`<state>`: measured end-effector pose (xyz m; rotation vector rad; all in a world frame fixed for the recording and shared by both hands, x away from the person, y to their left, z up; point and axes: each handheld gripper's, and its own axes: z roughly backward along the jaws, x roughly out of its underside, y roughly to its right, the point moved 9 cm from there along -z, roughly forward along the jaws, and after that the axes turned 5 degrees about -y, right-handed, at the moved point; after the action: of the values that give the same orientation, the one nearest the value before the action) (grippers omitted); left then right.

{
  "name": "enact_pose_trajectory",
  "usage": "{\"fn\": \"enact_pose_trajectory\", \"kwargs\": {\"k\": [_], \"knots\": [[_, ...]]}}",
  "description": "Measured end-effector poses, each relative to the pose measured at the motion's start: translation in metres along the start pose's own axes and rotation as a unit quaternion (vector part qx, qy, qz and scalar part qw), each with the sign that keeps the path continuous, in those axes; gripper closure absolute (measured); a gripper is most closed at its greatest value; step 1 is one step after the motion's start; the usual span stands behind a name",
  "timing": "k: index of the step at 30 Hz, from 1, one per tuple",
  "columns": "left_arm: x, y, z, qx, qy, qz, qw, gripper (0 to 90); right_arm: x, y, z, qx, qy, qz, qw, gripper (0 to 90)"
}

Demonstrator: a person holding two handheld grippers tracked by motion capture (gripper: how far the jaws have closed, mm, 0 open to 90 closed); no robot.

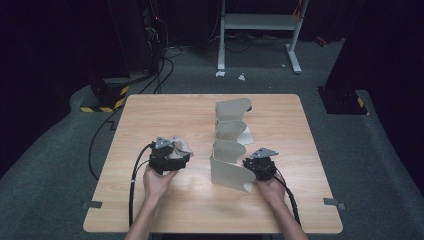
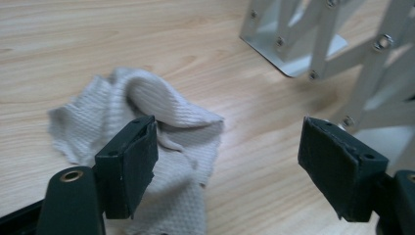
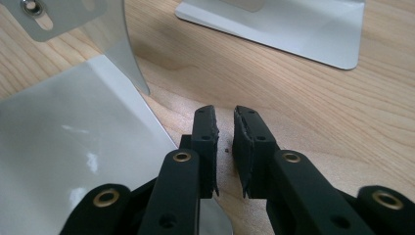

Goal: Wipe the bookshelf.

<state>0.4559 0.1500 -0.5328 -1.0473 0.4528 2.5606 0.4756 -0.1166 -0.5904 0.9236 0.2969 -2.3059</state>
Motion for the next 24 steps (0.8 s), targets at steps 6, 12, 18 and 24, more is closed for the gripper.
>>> {"fn": "enact_pose_trajectory", "kwargs": {"k": [6, 12, 18, 24], "knots": [[0.018, 0.029, -0.007, 0.026, -0.024, -0.030, 0.9989, 23.1, 0.000, 0.003, 0.000, -0.033, 0.001, -0.030, 0.9990, 76.2], [0.036, 0.049, -0.017, 0.046, -0.047, -0.048, 0.9967, 22.9, 0.001, 0.002, 0.003, -0.033, -0.007, -0.019, 0.9993, 75.9], [0.045, 0.063, -0.027, 0.049, -0.059, -0.063, 0.9951, 22.8, -0.006, -0.002, 0.011, -0.055, 0.012, -0.013, 0.9983, 72.2], [0.048, 0.070, -0.033, 0.043, -0.060, -0.065, 0.9951, 25.4, -0.018, -0.009, 0.015, -0.078, 0.020, 0.001, 0.9968, 69.7]]}}
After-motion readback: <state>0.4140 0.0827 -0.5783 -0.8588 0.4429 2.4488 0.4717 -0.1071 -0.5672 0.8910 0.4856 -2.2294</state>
